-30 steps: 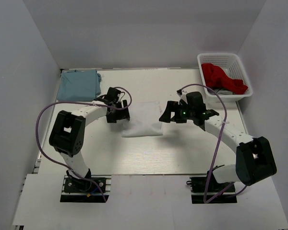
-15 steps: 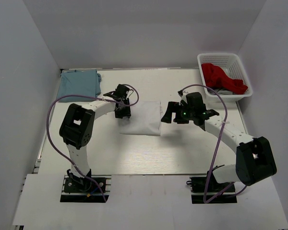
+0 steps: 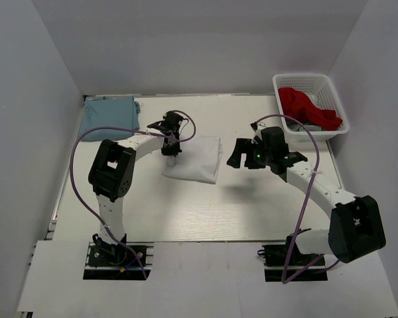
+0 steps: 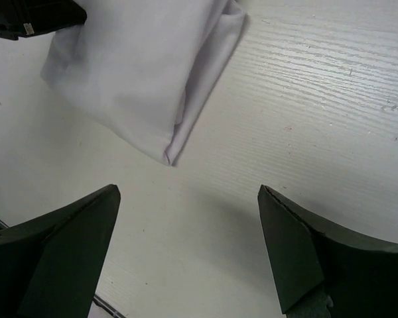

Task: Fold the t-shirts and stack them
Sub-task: Put the neatly folded tshirt into the corner of the board with the left arm

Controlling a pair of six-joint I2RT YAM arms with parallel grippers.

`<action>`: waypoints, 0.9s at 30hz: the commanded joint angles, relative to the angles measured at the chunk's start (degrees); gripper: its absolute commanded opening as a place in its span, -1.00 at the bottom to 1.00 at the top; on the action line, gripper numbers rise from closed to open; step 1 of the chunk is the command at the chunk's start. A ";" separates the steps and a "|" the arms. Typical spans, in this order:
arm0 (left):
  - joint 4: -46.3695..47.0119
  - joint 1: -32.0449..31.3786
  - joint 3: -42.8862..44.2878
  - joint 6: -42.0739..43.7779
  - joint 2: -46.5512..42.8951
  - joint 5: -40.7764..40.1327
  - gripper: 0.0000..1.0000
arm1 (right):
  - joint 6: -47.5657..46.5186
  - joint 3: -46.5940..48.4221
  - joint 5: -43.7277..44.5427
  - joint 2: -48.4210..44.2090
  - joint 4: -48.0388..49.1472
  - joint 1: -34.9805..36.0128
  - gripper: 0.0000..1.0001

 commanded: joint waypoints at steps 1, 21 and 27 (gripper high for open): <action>-4.63 1.43 1.79 5.55 -1.14 -12.09 -1.00 | -1.46 -0.13 1.28 -1.92 0.35 -0.28 0.81; 1.53 7.94 17.52 26.04 -6.26 -24.67 -1.00 | -2.77 1.19 5.33 -1.74 -0.09 -0.90 0.81; 4.07 11.71 21.03 30.87 -5.73 -24.05 -1.00 | -2.16 2.77 4.89 0.36 -0.35 -1.07 0.81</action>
